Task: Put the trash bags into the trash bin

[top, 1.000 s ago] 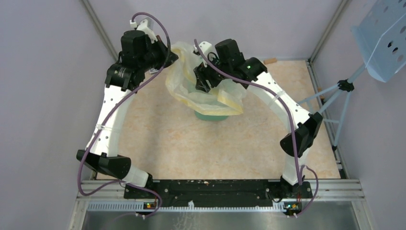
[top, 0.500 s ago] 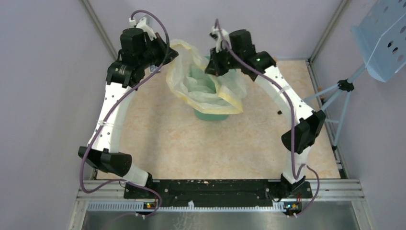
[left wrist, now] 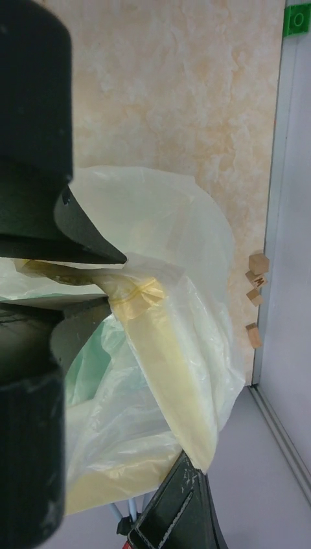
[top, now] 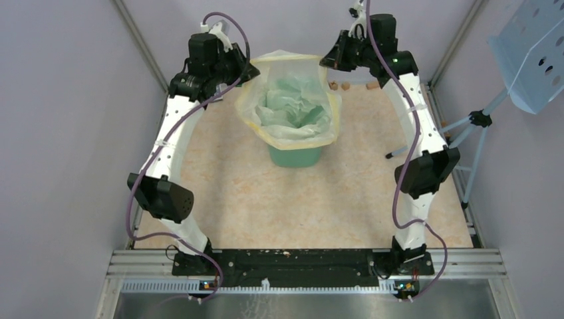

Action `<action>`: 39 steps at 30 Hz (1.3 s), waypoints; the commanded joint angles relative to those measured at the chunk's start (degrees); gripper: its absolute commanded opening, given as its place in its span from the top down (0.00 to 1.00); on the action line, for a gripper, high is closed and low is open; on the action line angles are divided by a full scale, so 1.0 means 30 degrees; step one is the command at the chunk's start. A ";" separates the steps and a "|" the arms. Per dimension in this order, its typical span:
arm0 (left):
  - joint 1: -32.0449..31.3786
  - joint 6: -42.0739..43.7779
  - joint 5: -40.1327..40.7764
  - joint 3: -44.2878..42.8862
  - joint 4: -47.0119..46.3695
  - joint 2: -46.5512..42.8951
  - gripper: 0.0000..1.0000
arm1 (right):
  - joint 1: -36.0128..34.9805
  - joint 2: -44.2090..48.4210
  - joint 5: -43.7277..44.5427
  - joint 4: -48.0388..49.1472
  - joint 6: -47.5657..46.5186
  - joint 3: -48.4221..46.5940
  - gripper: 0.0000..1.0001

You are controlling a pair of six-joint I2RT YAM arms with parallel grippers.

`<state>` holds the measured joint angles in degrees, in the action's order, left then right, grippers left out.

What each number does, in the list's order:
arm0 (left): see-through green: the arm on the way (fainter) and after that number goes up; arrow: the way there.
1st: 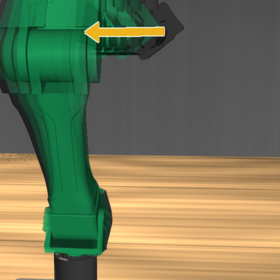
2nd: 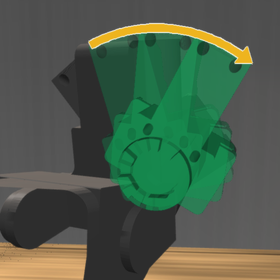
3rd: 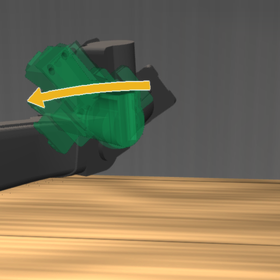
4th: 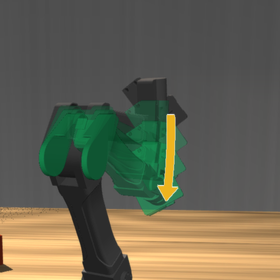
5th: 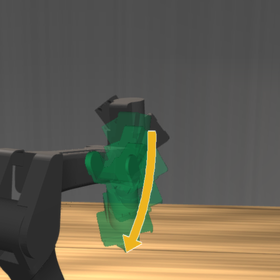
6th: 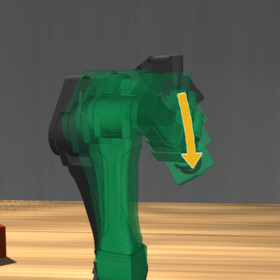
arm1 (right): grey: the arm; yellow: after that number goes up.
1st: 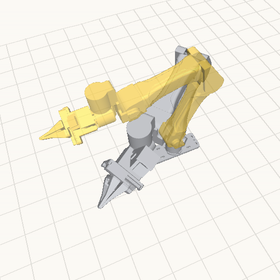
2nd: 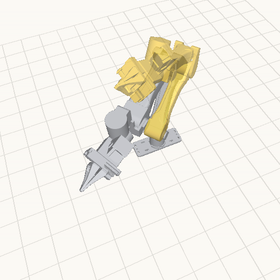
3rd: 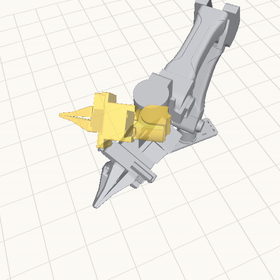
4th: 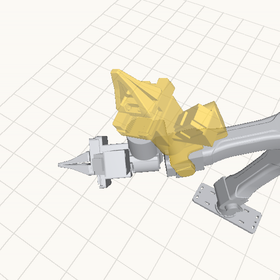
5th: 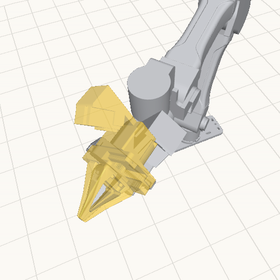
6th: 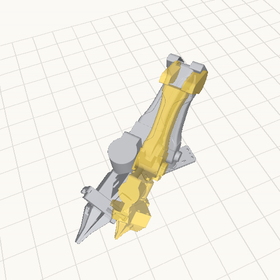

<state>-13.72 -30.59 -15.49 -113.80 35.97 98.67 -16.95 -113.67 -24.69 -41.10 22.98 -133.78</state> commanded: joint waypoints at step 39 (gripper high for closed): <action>0.1144 -0.2174 -0.1585 0.9154 0.2616 -0.9713 0.01 | -0.1675 0.2258 0.4234 -0.7155 -0.2898 -0.2118 0.15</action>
<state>-10.24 -34.98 -17.34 -91.07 45.04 73.36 -19.88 -112.95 -18.98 -60.12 16.88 -138.02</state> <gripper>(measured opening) 0.987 0.849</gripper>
